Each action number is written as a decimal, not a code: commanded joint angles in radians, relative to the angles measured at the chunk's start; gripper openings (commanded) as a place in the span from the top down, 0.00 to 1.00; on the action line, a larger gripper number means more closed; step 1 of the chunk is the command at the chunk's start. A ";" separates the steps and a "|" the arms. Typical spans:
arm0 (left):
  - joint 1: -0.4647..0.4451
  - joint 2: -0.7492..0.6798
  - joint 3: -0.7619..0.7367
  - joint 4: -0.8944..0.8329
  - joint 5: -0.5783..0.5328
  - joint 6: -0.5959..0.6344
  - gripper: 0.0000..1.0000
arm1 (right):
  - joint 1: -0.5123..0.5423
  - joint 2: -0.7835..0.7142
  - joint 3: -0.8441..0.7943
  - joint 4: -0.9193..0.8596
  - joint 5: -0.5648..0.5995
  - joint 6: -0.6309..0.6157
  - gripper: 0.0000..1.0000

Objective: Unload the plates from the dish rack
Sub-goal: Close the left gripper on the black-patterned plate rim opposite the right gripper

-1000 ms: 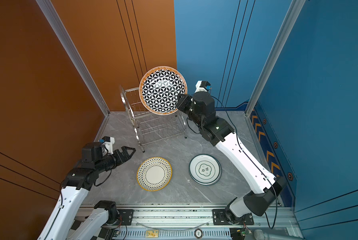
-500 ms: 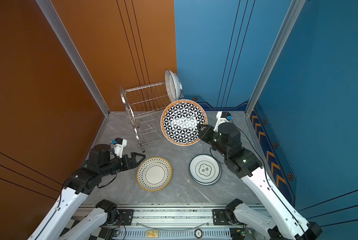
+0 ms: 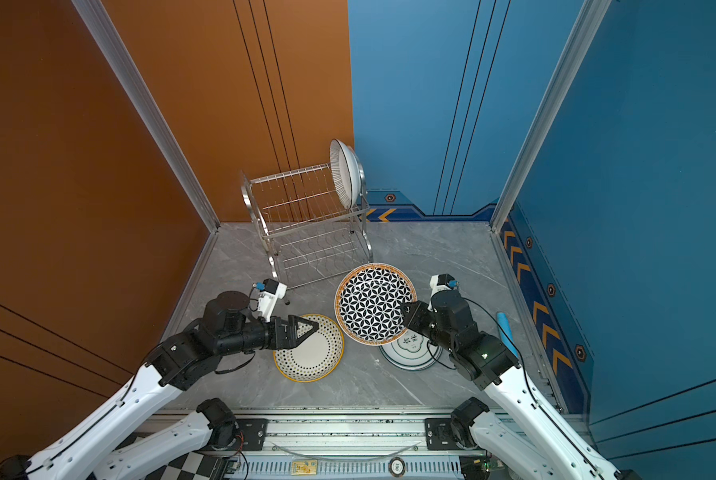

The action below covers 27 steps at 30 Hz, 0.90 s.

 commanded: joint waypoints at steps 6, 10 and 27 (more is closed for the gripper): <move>-0.013 0.103 -0.045 0.080 -0.067 -0.037 0.01 | 0.060 0.006 -0.077 0.283 -0.073 0.074 1.00; -0.011 0.147 -0.055 0.114 -0.065 -0.042 0.08 | 0.074 0.029 -0.110 0.343 -0.104 0.097 1.00; 0.051 0.248 -0.108 0.156 0.011 -0.069 0.68 | 0.173 0.137 -0.110 0.430 -0.102 0.067 1.00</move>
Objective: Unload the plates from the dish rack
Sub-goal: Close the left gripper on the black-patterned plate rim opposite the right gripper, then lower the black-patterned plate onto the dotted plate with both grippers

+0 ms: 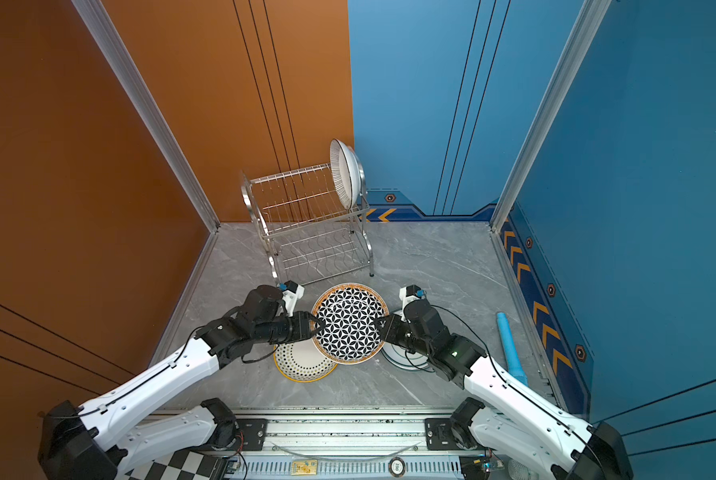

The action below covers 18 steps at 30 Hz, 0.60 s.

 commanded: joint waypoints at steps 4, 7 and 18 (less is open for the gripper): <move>0.023 -0.006 -0.049 0.024 0.047 -0.006 0.78 | 0.026 0.037 0.037 0.189 -0.042 0.009 1.00; 0.029 -0.024 -0.062 0.014 0.056 -0.006 0.85 | 0.035 0.069 0.043 0.211 -0.050 0.010 1.00; 0.087 -0.100 -0.117 -0.041 0.092 -0.001 1.00 | 0.046 0.142 0.047 0.327 -0.089 0.022 0.81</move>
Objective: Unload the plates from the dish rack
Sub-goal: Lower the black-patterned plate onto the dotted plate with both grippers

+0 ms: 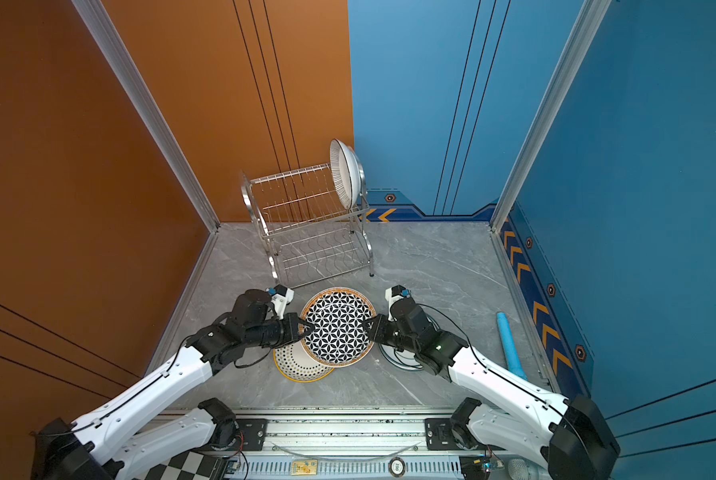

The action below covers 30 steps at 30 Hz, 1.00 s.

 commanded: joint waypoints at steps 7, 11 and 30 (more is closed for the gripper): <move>0.058 -0.113 -0.048 -0.144 0.008 0.044 1.00 | 0.003 0.071 0.071 0.223 -0.077 0.032 0.47; 0.134 -0.188 -0.070 -0.188 0.025 0.041 1.00 | 0.002 0.109 0.089 0.214 -0.072 0.034 0.30; 0.331 -0.190 -0.147 -0.232 0.102 0.102 1.00 | -0.102 0.002 0.119 -0.064 0.086 -0.060 0.00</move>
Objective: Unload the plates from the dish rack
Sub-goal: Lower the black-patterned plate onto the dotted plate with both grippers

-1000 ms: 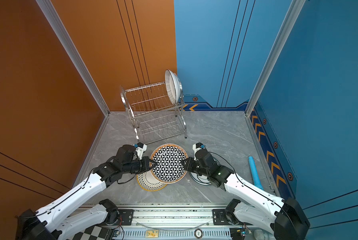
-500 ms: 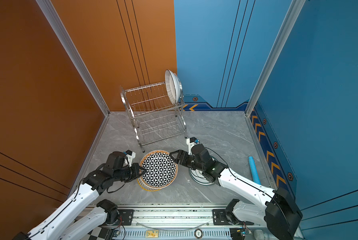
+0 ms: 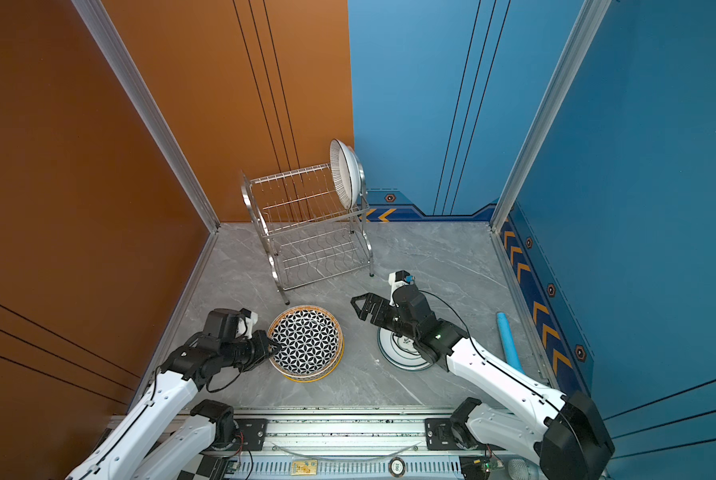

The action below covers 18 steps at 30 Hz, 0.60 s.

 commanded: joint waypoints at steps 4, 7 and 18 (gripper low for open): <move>0.010 0.046 -0.011 0.080 0.060 0.040 1.00 | -0.035 -0.039 0.055 -0.112 0.051 -0.052 0.00; 0.006 0.066 -0.015 0.095 0.061 0.043 1.00 | -0.035 -0.059 0.106 -0.186 0.108 -0.100 0.00; -0.021 0.118 -0.013 0.098 0.008 0.051 1.00 | -0.021 -0.112 0.280 -0.370 0.253 -0.267 0.00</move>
